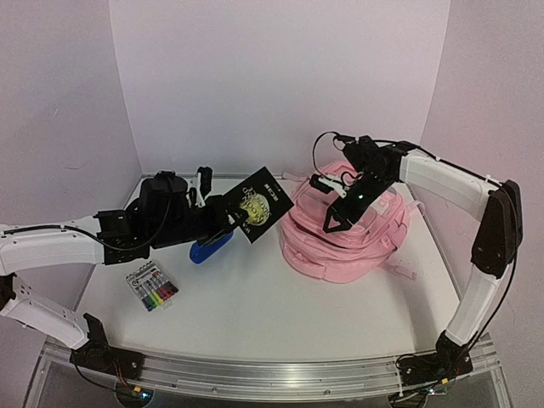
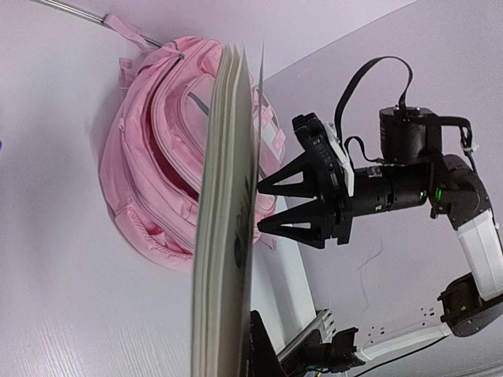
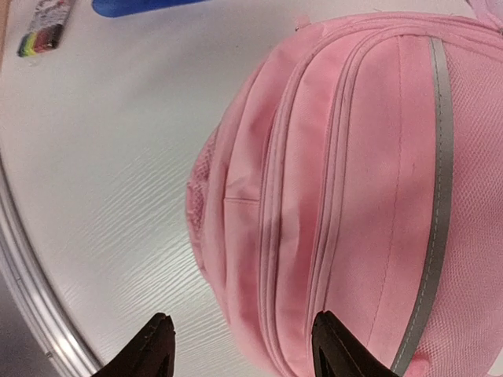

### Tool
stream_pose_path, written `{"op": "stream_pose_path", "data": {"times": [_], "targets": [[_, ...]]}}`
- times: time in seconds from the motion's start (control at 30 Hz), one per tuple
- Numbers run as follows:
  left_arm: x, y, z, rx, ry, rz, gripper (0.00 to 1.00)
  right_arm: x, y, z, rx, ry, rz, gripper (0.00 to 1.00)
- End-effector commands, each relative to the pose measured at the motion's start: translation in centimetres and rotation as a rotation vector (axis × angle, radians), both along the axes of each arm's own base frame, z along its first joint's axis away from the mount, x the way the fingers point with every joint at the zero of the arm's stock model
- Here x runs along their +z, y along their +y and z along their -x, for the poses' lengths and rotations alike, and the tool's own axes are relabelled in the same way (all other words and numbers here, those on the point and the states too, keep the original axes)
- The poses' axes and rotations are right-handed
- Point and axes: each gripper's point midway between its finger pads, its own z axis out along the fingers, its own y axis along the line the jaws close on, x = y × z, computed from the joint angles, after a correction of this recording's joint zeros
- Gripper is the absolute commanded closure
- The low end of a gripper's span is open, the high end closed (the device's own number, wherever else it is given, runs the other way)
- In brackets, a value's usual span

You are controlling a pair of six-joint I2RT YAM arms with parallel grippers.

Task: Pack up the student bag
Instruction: Place the book in the student bag.

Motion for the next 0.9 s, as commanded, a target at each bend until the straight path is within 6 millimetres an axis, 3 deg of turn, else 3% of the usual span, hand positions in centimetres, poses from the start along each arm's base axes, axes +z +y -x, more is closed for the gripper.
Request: {"op": "stream_pose_path", "data": {"times": [0.0,0.33,0.4,0.47,0.67,0.87], "targets": [[2.3,1.7,-0.8,0.105,-0.026,0.100,1.00,1.0,-0.2,-3.0,-0.083,-0.249,0.102,0.38],[1.6,1.4,-0.9,0.105,-0.005,0.080,1.00,-2.9,-1.7,-6.4,-0.123,-0.405,0.311,0.38],[1.3,1.2,-1.0,0.100,-0.002,0.072,1.00,-3.7,-2.1,-6.7,-0.118,-0.411,0.348,0.43],[1.0,1.1,-0.9,0.092,0.006,0.064,1.00,-3.8,-2.1,-6.9,-0.114,-0.417,0.360,0.56],[-1.1,0.9,-0.1,0.055,0.049,0.042,1.00,-1.1,-1.3,-7.9,-0.124,-0.463,0.316,1.00],[-2.5,0.2,1.2,-0.025,0.085,0.017,1.00,4.6,0.8,-7.1,-0.124,-0.454,0.139,1.00]]}}
